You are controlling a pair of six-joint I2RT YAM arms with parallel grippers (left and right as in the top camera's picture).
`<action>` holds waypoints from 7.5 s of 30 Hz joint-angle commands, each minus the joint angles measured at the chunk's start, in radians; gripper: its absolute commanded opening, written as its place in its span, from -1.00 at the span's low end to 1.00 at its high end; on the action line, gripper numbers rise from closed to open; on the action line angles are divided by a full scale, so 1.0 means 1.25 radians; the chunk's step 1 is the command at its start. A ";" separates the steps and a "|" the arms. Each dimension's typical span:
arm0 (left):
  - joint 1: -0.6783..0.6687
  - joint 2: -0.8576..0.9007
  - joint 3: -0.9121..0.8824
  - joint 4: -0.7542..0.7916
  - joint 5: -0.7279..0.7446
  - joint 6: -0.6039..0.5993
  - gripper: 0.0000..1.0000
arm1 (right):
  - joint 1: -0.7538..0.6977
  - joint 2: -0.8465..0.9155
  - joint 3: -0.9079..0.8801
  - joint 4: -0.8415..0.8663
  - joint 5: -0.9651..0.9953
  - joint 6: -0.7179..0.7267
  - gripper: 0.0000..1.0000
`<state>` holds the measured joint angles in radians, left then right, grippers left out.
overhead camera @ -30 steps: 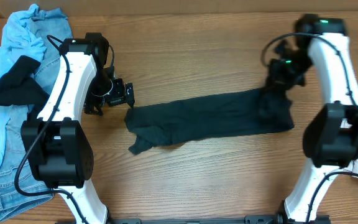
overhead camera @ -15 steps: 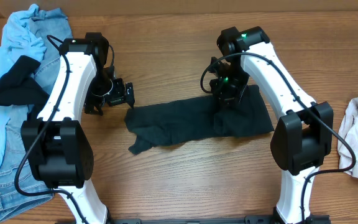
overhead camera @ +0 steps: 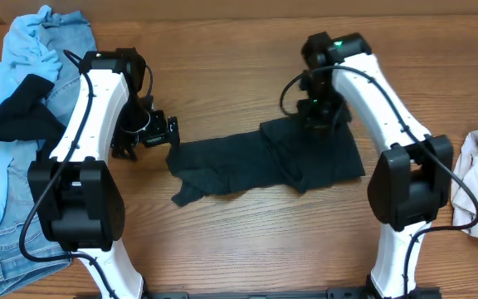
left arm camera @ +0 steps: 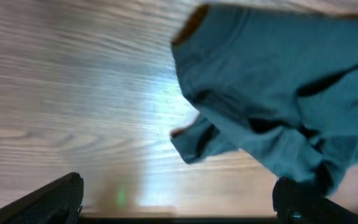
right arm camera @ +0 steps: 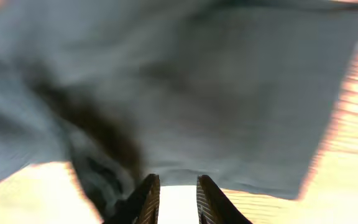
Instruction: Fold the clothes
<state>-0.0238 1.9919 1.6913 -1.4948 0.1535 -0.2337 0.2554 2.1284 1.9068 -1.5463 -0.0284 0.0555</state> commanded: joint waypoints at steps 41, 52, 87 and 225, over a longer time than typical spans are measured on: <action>-0.035 -0.025 -0.358 0.324 -0.065 -0.101 -0.92 | -0.098 -0.033 -0.004 -0.029 0.061 0.057 -0.52; 0.062 -0.025 0.095 -0.007 0.258 0.061 -0.92 | -0.098 -0.033 -0.004 -0.029 0.061 0.058 -0.51; -0.313 -0.079 0.100 0.280 0.257 0.168 -0.17 | -0.098 -0.033 0.001 -0.024 -0.084 -0.016 -0.51; -0.272 0.122 0.224 0.000 0.003 0.061 0.05 | -0.928 -0.447 -0.299 0.612 -0.337 0.208 -0.92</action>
<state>-0.3660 2.1689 1.9625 -1.4937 0.1558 -0.1761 -0.9016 1.5673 1.4944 -0.8154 -0.3355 0.3038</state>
